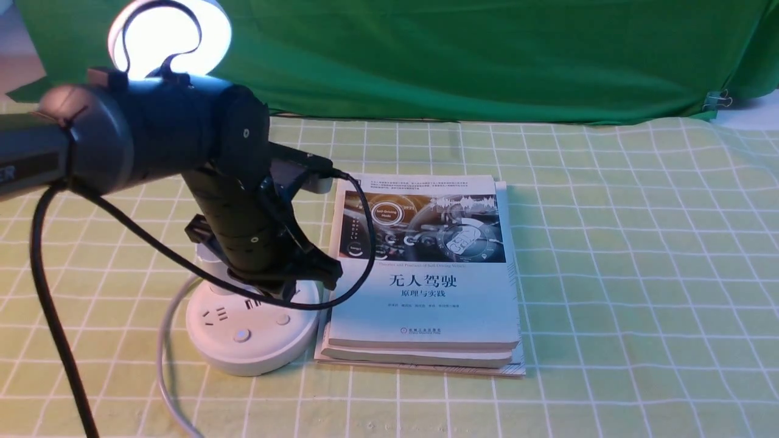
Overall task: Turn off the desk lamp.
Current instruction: Use the left arm to press the button switch on the lamp holder
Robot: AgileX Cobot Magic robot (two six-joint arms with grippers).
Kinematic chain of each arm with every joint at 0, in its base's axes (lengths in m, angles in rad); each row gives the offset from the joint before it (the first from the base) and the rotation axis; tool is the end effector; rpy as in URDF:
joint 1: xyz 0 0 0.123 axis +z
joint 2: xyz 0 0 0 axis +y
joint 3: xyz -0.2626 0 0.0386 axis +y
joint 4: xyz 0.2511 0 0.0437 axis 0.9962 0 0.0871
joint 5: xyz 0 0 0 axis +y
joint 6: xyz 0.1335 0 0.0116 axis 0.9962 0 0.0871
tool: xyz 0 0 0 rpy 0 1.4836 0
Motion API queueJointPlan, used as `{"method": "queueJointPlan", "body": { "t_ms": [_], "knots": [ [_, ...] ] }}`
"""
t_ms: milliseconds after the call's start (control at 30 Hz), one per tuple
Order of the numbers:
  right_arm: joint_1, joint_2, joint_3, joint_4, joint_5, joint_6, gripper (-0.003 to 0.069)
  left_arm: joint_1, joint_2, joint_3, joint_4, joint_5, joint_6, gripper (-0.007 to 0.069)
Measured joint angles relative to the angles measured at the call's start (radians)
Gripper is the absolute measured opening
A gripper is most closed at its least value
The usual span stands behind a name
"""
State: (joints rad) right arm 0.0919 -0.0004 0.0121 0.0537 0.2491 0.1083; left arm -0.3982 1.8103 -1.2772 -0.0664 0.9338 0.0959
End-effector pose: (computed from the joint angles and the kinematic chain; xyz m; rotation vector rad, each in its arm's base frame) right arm 0.1203 0.0129 0.1791 0.0501 1.7474 0.1962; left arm 0.3325 -0.1476 0.1476 0.6741 2.8809 -0.1263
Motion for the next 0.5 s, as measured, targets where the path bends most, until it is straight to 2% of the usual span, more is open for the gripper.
{"method": "queueJointPlan", "body": {
  "t_ms": [500],
  "knots": [
    [0.0, 0.0, 0.0, -0.001, -0.001, 0.0, 0.0029, 0.0, 0.079, -0.01, -0.003, 0.004, 0.0, 0.0002]
  ]
}}
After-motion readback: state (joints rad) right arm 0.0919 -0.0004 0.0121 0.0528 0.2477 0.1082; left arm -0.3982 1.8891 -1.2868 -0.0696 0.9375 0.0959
